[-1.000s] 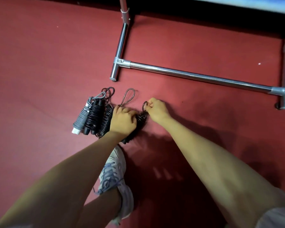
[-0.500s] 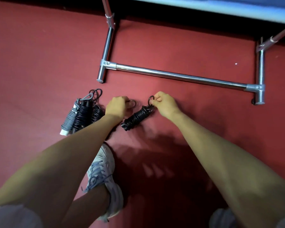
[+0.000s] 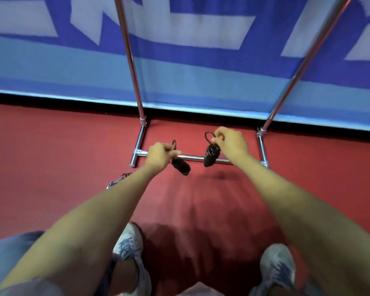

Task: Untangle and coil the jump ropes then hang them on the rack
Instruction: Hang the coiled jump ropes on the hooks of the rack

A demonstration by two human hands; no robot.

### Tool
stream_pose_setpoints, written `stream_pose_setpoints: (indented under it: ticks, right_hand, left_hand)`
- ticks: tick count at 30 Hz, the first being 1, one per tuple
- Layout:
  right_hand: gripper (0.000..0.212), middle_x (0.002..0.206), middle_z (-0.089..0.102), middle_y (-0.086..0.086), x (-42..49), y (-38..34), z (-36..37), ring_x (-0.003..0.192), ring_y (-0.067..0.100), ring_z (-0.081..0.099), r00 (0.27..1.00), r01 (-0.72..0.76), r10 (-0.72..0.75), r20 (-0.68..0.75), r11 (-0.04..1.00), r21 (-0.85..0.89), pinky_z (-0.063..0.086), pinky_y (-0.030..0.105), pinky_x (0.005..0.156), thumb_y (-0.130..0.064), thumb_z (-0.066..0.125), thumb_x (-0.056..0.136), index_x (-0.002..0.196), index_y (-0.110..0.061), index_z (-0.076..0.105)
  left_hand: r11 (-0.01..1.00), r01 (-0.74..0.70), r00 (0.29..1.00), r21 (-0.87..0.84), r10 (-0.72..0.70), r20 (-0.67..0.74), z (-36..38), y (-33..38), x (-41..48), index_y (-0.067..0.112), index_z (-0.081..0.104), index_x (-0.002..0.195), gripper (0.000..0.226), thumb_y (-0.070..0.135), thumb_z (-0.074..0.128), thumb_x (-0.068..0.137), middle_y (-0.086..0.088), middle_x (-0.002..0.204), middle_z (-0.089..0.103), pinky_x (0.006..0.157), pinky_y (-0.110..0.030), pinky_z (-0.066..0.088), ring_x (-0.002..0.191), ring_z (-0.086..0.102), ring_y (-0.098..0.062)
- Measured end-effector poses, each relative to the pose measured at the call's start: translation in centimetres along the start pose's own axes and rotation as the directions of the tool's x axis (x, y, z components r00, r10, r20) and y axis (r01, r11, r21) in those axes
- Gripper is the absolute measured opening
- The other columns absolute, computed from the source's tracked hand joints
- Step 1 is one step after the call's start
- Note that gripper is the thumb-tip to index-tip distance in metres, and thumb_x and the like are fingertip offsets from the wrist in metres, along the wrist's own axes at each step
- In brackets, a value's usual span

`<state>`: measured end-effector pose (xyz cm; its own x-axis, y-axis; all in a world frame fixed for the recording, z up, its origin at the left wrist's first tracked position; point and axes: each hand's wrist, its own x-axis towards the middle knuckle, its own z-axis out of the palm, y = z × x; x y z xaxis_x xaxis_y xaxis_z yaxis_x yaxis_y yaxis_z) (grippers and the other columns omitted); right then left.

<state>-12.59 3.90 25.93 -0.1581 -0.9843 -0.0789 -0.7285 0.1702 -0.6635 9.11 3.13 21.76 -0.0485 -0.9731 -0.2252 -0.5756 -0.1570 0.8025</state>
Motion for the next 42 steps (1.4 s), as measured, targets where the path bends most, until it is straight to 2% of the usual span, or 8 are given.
stream_pose_setpoints:
  ticks: [6, 10, 18, 23, 28, 34, 37, 42]
  right_hand:
    - [0.013, 0.075, 0.061, 0.001, -2.0, -5.1, -11.1, 0.077, 0.022, 0.058, 0.987, 0.092, -0.086, -0.137, 0.995, 0.036, 0.049, 0.036, 0.078, -0.017, 0.069, 0.084, 0.078, -0.019, 0.058]
    - [0.015, 0.076, 0.062, -0.003, -3.5, -9.5, -17.1, 0.079, 0.020, 0.059, 0.959, 0.178, -0.165, -0.231, 0.983, 0.039, 0.049, 0.033, 0.077, -0.020, 0.069, 0.084, 0.074, -0.023, 0.059]
    - [0.011, 0.075, 0.064, -0.005, -5.1, -18.5, -26.5, 0.080, 0.020, 0.064, 0.865, 0.348, -0.310, -0.396, 0.937, 0.027, 0.051, 0.033, 0.075, -0.026, 0.071, 0.083, 0.078, -0.021, 0.063]
    - [0.011, 0.082, 0.068, 0.000, -4.1, -22.8, -30.7, 0.085, 0.019, 0.065, 0.803, 0.444, -0.384, -0.456, 0.895, 0.028, 0.051, 0.034, 0.079, -0.025, 0.072, 0.084, 0.079, -0.021, 0.063]
    - [0.011, 0.079, 0.068, -0.001, -0.9, -26.4, -33.4, 0.081, 0.020, 0.065, 0.763, 0.488, -0.433, -0.480, 0.873, -0.012, 0.055, 0.044, 0.081, -0.027, 0.073, 0.081, 0.076, -0.024, 0.064]
    - [0.017, 0.072, 0.068, 0.002, 4.7, -30.1, -34.7, 0.074, 0.024, 0.068, 0.723, 0.477, -0.440, -0.533, 0.876, -0.076, 0.057, 0.046, 0.076, -0.020, 0.071, 0.082, 0.070, -0.022, 0.060]
    - [0.015, 0.070, 0.069, 0.004, 7.0, -31.9, -35.5, 0.069, 0.025, 0.069, 0.710, 0.467, -0.413, -0.571, 0.882, -0.058, 0.057, 0.044, 0.078, -0.019, 0.071, 0.082, 0.070, -0.018, 0.063]
    - [0.020, 0.072, 0.068, 0.005, 9.6, -34.5, -37.0, 0.065, 0.028, 0.069, 0.669, 0.489, -0.384, -0.637, 0.872, -0.012, 0.058, 0.047, 0.074, -0.022, 0.071, 0.084, 0.067, -0.020, 0.060]
  left_hand:
    - [0.966, -0.187, 0.982, -0.181, 0.175, -0.076, -3.2, 14.3, -2.6, 0.016, 0.073, 0.072, 0.008, 0.022, 0.077, 0.076, -0.007, 0.074, 0.069, 0.083, -0.040, 0.056, 0.070, 0.058, -0.017]
    - [0.910, -0.238, 0.971, -0.339, 0.227, -0.072, -5.8, 21.9, -5.2, 0.009, 0.071, 0.082, 0.001, 0.009, 0.071, 0.083, -0.006, 0.077, 0.064, 0.071, -0.028, 0.054, 0.071, 0.055, -0.017]
    - [0.743, -0.378, 0.914, -0.553, 0.393, -0.097, -11.1, 33.4, -8.5, 0.002, 0.067, 0.098, 0.011, 0.005, 0.068, 0.087, -0.004, 0.075, 0.061, 0.057, -0.022, 0.057, 0.065, 0.054, -0.011]
    - [0.719, -0.512, 0.853, -0.470, 0.489, -0.182, -14.3, 38.5, -8.1, 0.008, 0.069, 0.087, 0.001, 0.008, 0.069, 0.086, -0.003, 0.074, 0.059, 0.054, -0.022, 0.055, 0.060, 0.051, -0.011]
    - [0.701, -0.554, 0.825, -0.449, 0.533, -0.188, -17.3, 42.3, -6.1, 0.004, 0.063, 0.094, 0.009, 0.009, 0.067, 0.089, -0.003, 0.071, 0.056, 0.045, -0.016, 0.047, 0.042, 0.048, 0.000]
    - [0.756, -0.635, 0.737, -0.161, 0.529, -0.421, -19.5, 45.5, -0.4, 0.005, 0.062, 0.072, 0.020, 0.017, 0.064, 0.087, -0.014, 0.069, 0.058, 0.071, -0.043, 0.054, 0.062, 0.048, -0.021]
    - [0.761, -0.635, 0.714, -0.134, 0.512, -0.478, -20.5, 47.0, 2.0, 0.000, 0.065, 0.076, 0.023, 0.019, 0.061, 0.088, -0.018, 0.080, 0.070, 0.074, -0.045, 0.054, 0.062, 0.052, -0.022]
    - [0.734, -0.671, 0.652, -0.100, 0.522, -0.550, -22.8, 49.9, 4.1, 0.021, 0.066, 0.062, 0.020, 0.025, 0.070, 0.082, -0.006, 0.078, 0.073, 0.076, -0.044, 0.057, 0.082, 0.069, -0.026]
